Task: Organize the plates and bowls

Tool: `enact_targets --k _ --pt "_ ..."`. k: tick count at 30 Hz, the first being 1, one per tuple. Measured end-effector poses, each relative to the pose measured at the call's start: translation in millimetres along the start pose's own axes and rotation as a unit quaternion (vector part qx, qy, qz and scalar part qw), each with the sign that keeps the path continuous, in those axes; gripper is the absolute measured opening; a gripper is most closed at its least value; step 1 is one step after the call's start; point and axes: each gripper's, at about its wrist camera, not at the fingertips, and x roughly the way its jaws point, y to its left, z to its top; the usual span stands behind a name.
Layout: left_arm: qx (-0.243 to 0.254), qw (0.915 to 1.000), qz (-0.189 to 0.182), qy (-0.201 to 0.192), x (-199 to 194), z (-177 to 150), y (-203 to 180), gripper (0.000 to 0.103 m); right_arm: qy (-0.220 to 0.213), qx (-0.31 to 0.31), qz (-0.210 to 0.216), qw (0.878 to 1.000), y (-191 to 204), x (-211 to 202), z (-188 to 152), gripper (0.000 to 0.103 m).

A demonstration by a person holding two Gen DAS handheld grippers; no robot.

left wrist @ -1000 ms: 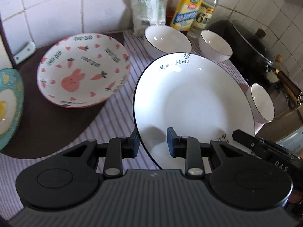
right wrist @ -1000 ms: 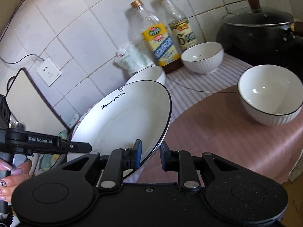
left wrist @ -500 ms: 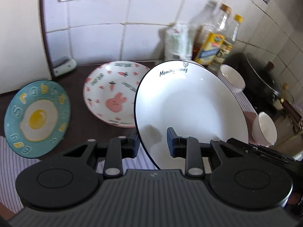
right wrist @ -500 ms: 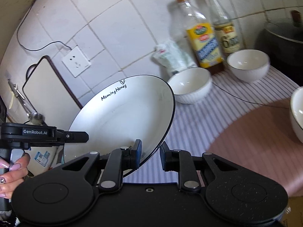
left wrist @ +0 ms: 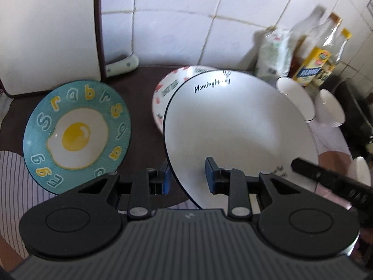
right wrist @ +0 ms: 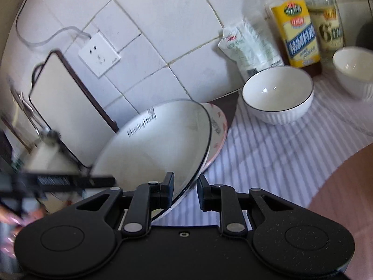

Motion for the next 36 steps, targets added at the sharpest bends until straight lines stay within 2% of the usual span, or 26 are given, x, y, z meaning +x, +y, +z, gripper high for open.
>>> enact_targets --k 6,19,29,36 --pt "-0.020 0.9996 -0.001 0.019 20 5 10 0.028 0.012 0.002 -0.004 1.000 -4 22 11 0.025" --pt "-0.028 0.9988 0.012 0.037 51 18 15 0.028 0.045 -0.001 -0.033 0.998 -6 52 23 0.025" --pt "-0.020 0.9986 0.024 0.042 59 22 10 0.028 0.058 -0.013 -0.063 0.996 -4 65 29 0.025" --pt "-0.035 0.9972 0.038 0.055 65 28 8 0.028 0.066 -0.027 -0.089 0.993 3 75 34 0.026"
